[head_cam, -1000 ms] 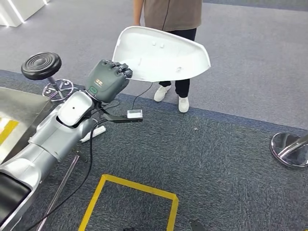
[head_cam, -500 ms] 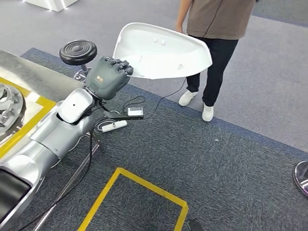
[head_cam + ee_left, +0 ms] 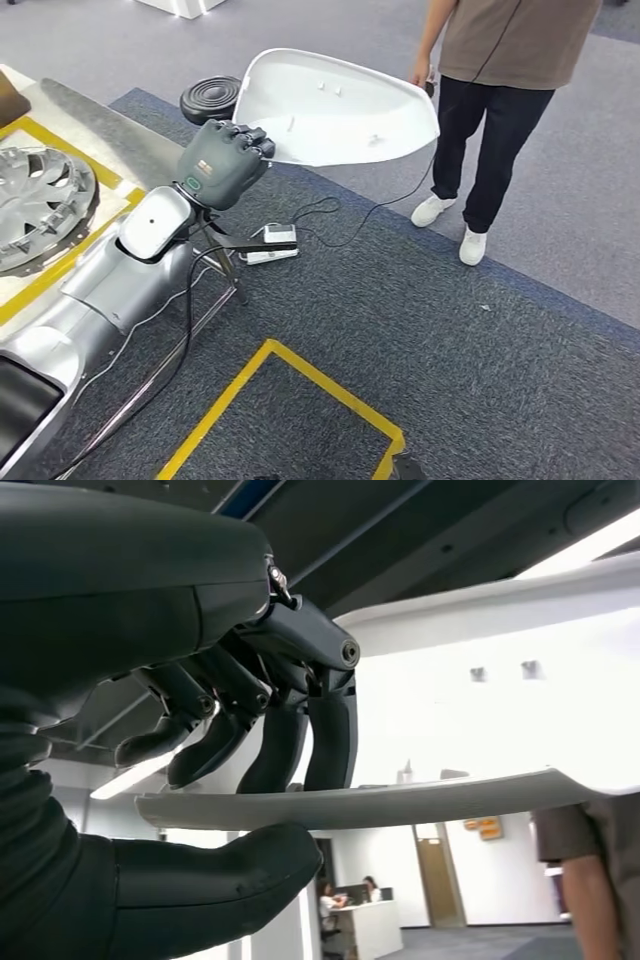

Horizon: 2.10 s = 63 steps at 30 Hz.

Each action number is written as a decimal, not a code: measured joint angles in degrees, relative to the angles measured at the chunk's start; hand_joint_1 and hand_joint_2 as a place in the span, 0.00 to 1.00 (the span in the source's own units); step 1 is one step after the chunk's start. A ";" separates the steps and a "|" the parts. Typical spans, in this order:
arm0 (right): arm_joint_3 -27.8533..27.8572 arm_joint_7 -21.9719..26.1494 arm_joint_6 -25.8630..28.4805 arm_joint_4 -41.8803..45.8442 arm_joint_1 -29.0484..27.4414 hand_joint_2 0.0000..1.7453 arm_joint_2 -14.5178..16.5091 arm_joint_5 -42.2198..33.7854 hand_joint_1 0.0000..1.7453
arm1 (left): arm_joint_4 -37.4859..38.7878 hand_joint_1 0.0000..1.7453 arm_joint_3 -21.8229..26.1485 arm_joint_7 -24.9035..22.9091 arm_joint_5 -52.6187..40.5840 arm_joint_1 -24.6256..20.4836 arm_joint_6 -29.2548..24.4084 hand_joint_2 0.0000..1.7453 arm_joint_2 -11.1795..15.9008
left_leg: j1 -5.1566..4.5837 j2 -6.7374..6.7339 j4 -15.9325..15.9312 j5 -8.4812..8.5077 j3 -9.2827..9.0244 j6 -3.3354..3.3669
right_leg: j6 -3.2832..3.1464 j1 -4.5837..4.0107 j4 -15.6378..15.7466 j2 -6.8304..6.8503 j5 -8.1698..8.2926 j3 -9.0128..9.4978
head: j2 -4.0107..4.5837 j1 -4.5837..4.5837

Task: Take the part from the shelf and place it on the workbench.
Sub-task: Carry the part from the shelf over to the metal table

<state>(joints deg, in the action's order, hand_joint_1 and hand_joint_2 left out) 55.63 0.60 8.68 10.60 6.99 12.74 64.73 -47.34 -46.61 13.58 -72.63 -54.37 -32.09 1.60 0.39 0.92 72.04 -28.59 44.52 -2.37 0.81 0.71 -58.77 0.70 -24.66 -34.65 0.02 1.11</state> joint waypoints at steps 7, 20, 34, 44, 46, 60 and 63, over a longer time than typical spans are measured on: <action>0.00 0.01 -0.08 0.00 0.13 1.00 0.02 0.08 0.00 | -0.02 1.00 0.06 0.01 0.00 -0.50 0.00 1.00 -0.04 | -1.08 -4.68 -14.51 6.19 -8.20 1.56 | 0.85 -0.85 -0.16 4.44 -0.60 0.39 | 0.00 0.03; 0.02 -0.03 -0.09 -0.02 0.28 1.00 0.10 0.11 0.00 | -0.02 1.00 0.02 0.01 -0.03 -0.04 0.10 1.00 -0.13 | -0.03 4.42 -14.78 6.42 -8.20 2.48 | 2.74 0.30 -4.51 -3.63 -0.91 -2.22 | 0.00 -0.67; 0.01 -0.09 0.02 -0.04 -0.02 1.00 0.48 0.27 0.00 | -0.02 1.00 0.01 0.01 0.01 -0.34 0.42 1.00 0.20 | 0.01 -0.01 0.21 -0.75 0.26 -0.27 | 0.15 0.28 -0.24 -0.80 -0.21 -0.24 | 0.00 0.32; 0.00 -0.09 0.02 -0.03 0.36 1.00 0.54 0.30 0.00 | -0.04 1.00 0.10 0.00 0.05 -0.74 0.74 1.00 0.28 | -0.55 -2.06 -15.27 6.36 -8.19 2.36 | 2.19 -0.64 -2.88 3.33 -3.27 -0.12 | 0.00 0.08; 0.01 -0.06 0.02 -0.03 0.27 1.00 0.54 0.28 0.00 | -0.04 1.00 0.06 -0.01 0.04 -0.71 0.84 1.00 0.13 | -0.28 -0.78 -15.30 6.42 -8.23 2.71 | 2.59 -0.45 -9.80 0.53 -6.70 -3.34 | 0.00 -0.22; 0.02 -0.16 0.03 -0.03 0.33 1.00 0.74 0.50 0.00 | -0.04 1.00 0.02 0.10 -0.09 -0.73 1.27 1.00 0.15 | 0.12 2.02 -9.92 3.98 -4.83 -0.22 | 0.69 0.77 -1.28 -2.71 -0.88 -0.33 | 0.00 0.13; 0.02 -0.16 0.04 -0.01 0.16 1.00 0.73 0.53 0.00 | -0.04 1.00 -0.03 0.10 -0.09 -0.65 1.28 1.00 -0.04 | 0.06 -0.09 0.76 -0.40 0.38 -0.43 | 0.27 0.55 -1.25 -0.51 -1.02 -0.27 | 0.00 0.40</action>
<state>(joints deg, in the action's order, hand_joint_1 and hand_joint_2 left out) 55.65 0.44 8.72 10.60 7.15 13.47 65.26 -47.39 -46.64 13.68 -72.72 -55.02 -30.80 1.56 0.45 0.84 72.80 -28.99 44.90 -2.80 1.08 1.26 -60.02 0.19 -25.68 -34.92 0.02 1.51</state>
